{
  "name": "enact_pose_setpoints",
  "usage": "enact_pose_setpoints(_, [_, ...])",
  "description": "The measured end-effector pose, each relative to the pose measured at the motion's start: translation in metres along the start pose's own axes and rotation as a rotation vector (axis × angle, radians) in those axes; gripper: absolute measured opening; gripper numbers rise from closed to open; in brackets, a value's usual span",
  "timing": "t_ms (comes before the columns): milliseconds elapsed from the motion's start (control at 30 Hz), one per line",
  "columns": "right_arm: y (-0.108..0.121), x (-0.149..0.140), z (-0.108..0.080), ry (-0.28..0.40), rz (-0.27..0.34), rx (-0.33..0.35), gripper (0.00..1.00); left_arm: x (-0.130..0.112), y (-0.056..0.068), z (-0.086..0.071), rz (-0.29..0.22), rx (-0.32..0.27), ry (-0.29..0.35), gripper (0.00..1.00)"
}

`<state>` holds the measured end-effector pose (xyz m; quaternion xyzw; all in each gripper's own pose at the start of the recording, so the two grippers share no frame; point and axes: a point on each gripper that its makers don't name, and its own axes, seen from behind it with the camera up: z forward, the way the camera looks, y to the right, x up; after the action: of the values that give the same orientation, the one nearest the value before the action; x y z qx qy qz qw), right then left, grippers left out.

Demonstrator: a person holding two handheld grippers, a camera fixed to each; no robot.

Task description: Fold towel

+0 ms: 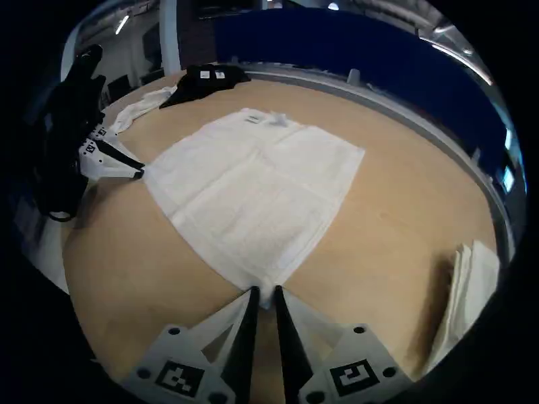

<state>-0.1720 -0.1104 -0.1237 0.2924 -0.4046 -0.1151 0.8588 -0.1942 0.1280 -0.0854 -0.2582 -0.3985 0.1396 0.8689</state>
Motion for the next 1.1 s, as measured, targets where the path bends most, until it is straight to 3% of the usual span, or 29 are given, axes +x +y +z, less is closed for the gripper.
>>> enact_pose_setpoints(467, [0.006, 0.015, -0.018, 0.032, 0.004, -0.014, 0.17, 0.008, 0.011, -0.017, -0.04, -0.024, -0.006, 0.12])
enact_pose_setpoints(1100, [-0.01, 0.05, -0.077, 0.078, -0.033, 0.008, 0.17, 0.022, 0.026, -0.076, -0.086, -0.055, -0.028, 0.11])
